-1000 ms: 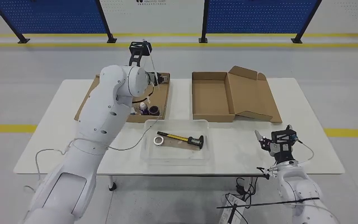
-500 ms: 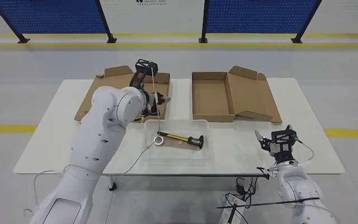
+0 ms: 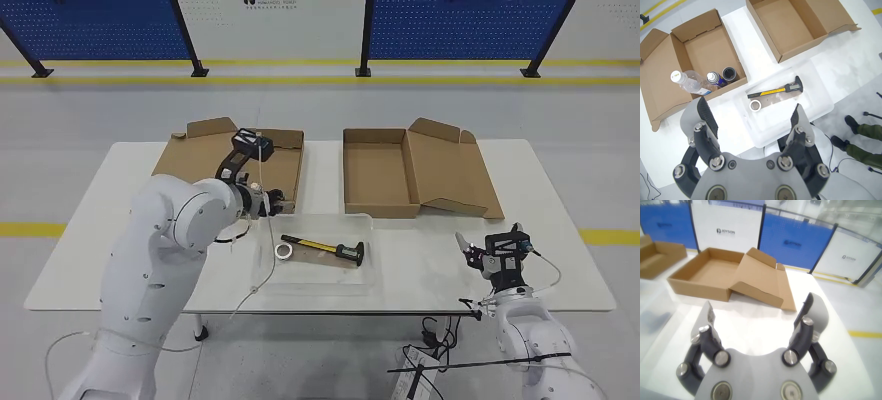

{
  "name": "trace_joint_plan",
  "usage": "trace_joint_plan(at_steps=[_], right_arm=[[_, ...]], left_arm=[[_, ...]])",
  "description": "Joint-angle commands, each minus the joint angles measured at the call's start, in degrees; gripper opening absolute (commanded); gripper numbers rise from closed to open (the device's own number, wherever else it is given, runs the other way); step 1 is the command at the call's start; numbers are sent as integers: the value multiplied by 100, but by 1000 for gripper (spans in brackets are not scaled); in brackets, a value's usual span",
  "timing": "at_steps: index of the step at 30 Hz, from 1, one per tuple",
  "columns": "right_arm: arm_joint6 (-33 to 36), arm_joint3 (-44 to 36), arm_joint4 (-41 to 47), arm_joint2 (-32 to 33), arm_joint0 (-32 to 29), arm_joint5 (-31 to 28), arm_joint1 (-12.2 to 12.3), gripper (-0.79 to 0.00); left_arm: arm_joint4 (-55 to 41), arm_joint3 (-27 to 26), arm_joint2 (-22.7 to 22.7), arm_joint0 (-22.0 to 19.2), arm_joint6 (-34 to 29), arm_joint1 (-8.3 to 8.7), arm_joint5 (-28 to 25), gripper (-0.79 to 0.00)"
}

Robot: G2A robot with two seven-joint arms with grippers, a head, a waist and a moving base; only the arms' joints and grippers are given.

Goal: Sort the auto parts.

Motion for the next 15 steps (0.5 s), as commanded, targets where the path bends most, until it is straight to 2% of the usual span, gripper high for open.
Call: trace_joint_plan(at_steps=[1, 7, 10, 15], right_arm=[[0, 0, 0, 0, 0, 0, 0, 0], [0, 0, 0, 0, 0, 0, 0, 0], [0, 0, 0, 0, 0, 0, 0, 0], [0, 0, 0, 0, 0, 0, 0, 0]], left_arm=[[-38, -90, -55, 71, -112, 23, -60, 0], [9, -232, -271, 219, -372, 93, -87, 0], [382, -205, -309, 315, -372, 152, -309, 0], [507, -167, -486, 395, -372, 204, -232, 0]])
